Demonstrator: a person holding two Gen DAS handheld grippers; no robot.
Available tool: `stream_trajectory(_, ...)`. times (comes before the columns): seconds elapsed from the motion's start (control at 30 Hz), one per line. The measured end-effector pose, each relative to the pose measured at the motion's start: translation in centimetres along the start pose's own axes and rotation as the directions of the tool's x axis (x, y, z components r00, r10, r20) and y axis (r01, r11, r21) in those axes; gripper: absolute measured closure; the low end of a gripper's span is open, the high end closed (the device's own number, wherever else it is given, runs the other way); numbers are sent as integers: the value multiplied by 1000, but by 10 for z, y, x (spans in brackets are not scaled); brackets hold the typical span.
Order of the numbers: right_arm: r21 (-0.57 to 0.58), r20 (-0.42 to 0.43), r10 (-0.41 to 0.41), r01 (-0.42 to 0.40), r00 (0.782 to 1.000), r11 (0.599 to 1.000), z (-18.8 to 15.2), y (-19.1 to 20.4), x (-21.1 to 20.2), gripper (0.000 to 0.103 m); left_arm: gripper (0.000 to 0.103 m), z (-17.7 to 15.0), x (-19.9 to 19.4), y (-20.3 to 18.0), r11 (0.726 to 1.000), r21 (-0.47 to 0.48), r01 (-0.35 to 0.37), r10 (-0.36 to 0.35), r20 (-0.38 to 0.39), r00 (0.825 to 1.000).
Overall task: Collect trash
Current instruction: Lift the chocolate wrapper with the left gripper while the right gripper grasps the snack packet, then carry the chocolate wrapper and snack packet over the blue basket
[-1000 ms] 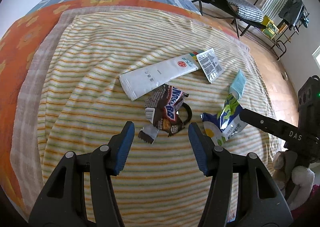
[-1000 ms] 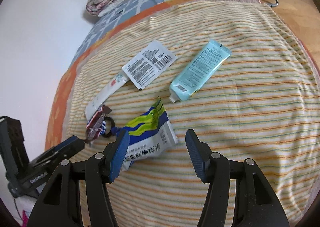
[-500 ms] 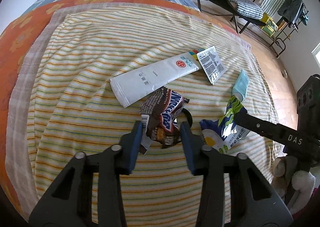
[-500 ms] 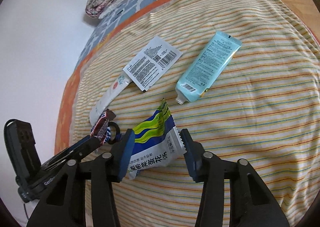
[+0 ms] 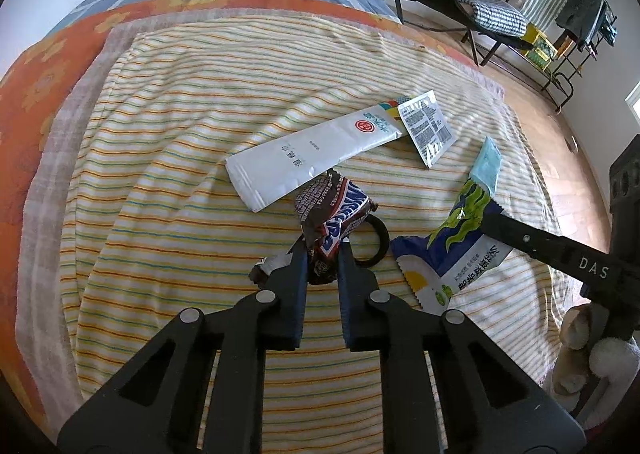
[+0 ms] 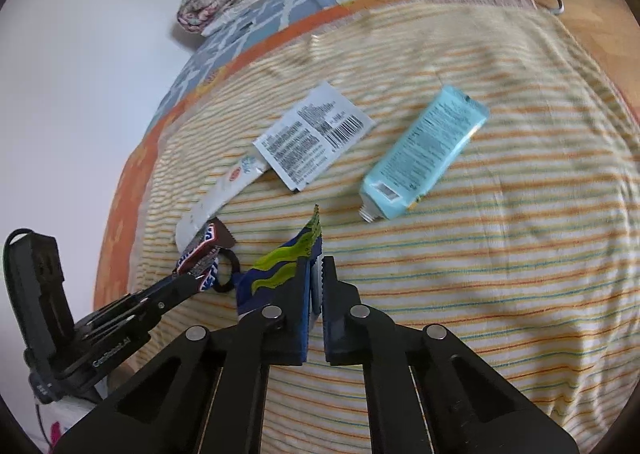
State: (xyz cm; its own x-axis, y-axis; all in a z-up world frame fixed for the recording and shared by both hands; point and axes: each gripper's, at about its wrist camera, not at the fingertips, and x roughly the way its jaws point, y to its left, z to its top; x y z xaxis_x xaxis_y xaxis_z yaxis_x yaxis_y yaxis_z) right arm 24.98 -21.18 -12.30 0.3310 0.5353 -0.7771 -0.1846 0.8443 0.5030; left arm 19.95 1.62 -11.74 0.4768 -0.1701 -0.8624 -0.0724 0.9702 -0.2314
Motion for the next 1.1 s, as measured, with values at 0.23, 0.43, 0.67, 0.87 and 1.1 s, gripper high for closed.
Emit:
stream_trajectory(0.23,-74,49,-29,33,998,997,4,17,-13,101,93,-1,-15,1,1000,0,4,-4,25,1000)
stream_trajectory(0.43,-123,90,-33,44,995,991,4,29,-31,101,93,-6,-36,-5,999,38,-10,8,60,998)
stream_trajectory(0.67,-181,123,-45,67,991,981,-2,44,-55,101,93,-19,-63,-14,997,80,-23,16,86,996)
stream_trajectory(0.87,-222,138,-48,79,989,972,-17,50,-79,101,93,-37,-96,-22,996,92,-13,2,120,993)
stream_trajectory(1.1,-293,159,-51,97,986,951,-46,65,-105,101,93,-70,-131,-27,995,101,-9,-5,144,990)
